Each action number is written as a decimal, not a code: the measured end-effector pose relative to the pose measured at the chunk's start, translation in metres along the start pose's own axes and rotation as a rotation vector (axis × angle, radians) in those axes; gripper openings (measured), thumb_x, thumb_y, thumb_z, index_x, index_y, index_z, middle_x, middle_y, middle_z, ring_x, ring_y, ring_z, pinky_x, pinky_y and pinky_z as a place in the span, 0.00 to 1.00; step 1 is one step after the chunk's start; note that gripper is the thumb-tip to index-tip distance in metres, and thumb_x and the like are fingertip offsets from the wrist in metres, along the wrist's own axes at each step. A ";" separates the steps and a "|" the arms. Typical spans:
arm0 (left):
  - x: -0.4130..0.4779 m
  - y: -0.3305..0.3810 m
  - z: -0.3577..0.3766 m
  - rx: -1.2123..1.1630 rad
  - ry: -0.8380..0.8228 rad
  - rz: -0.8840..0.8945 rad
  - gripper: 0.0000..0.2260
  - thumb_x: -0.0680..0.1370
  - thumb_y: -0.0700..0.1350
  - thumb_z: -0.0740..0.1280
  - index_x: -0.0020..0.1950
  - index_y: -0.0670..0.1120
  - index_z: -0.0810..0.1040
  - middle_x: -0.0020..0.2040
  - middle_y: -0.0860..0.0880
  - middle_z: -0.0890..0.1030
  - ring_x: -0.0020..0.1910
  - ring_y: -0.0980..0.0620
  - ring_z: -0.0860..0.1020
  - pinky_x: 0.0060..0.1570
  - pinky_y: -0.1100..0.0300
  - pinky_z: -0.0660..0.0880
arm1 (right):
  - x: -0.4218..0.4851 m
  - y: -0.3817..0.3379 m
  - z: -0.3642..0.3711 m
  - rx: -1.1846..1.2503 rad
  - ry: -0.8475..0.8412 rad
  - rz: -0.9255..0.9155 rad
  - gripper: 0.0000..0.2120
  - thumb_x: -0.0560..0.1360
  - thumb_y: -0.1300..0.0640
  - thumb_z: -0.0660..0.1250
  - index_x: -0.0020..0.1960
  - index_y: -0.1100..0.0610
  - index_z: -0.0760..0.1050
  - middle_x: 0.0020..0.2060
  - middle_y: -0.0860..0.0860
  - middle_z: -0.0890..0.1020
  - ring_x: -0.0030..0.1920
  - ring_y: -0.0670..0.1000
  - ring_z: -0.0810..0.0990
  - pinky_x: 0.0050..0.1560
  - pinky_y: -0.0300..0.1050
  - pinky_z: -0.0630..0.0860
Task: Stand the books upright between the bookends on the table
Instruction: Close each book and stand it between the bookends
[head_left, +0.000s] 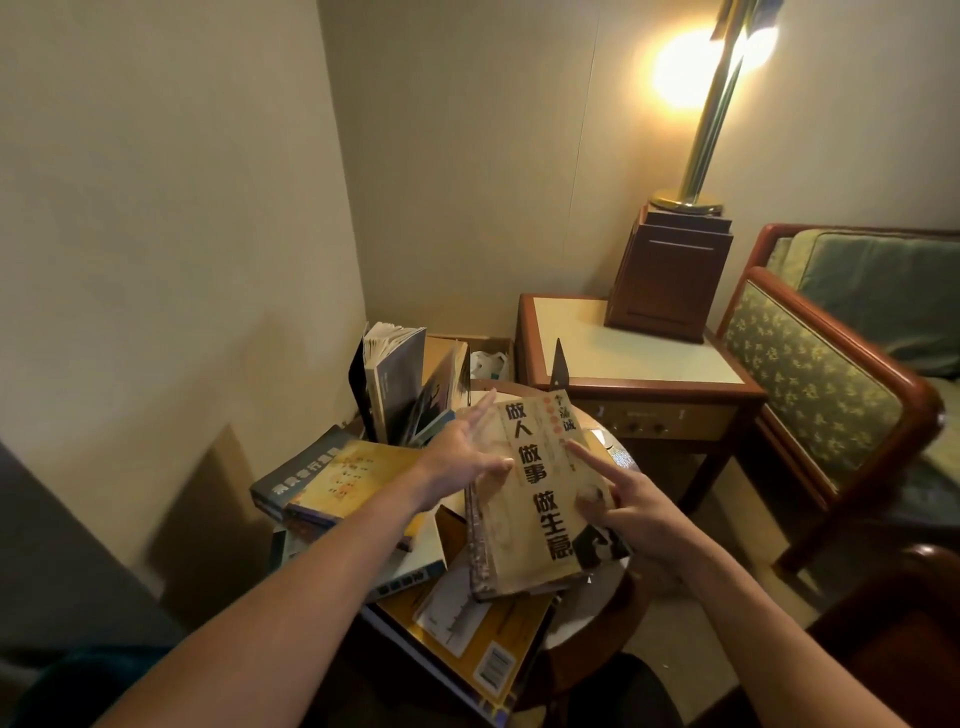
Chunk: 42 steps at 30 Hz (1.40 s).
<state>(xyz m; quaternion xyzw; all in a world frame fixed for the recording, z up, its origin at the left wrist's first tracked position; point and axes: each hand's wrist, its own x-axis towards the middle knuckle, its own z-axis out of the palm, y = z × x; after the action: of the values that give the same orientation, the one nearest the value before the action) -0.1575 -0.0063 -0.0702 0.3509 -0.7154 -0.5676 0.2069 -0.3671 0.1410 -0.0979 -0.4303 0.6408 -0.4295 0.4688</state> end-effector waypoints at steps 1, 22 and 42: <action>-0.002 0.005 -0.003 0.040 0.011 0.045 0.40 0.77 0.38 0.72 0.81 0.59 0.56 0.76 0.51 0.66 0.60 0.56 0.73 0.41 0.70 0.79 | 0.002 -0.003 0.005 -0.102 0.016 -0.039 0.37 0.76 0.64 0.70 0.76 0.36 0.62 0.65 0.49 0.75 0.64 0.52 0.78 0.55 0.58 0.81; -0.009 0.009 -0.002 0.403 0.542 0.528 0.24 0.74 0.41 0.76 0.69 0.54 0.78 0.55 0.52 0.81 0.48 0.53 0.80 0.47 0.58 0.82 | 0.044 -0.013 0.038 -0.730 0.513 -0.531 0.51 0.75 0.61 0.71 0.80 0.39 0.37 0.57 0.58 0.76 0.49 0.56 0.79 0.39 0.56 0.81; -0.037 0.017 0.030 -0.221 0.446 0.306 0.15 0.85 0.42 0.59 0.66 0.52 0.81 0.62 0.52 0.82 0.60 0.56 0.80 0.54 0.61 0.80 | 0.017 -0.070 0.089 -0.101 0.479 -0.344 0.27 0.82 0.44 0.60 0.71 0.22 0.51 0.81 0.54 0.46 0.77 0.64 0.60 0.67 0.61 0.74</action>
<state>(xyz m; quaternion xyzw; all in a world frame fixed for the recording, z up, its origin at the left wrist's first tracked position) -0.1587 0.0429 -0.0582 0.3304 -0.6308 -0.5133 0.4791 -0.2740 0.0933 -0.0525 -0.4416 0.6714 -0.5597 0.2026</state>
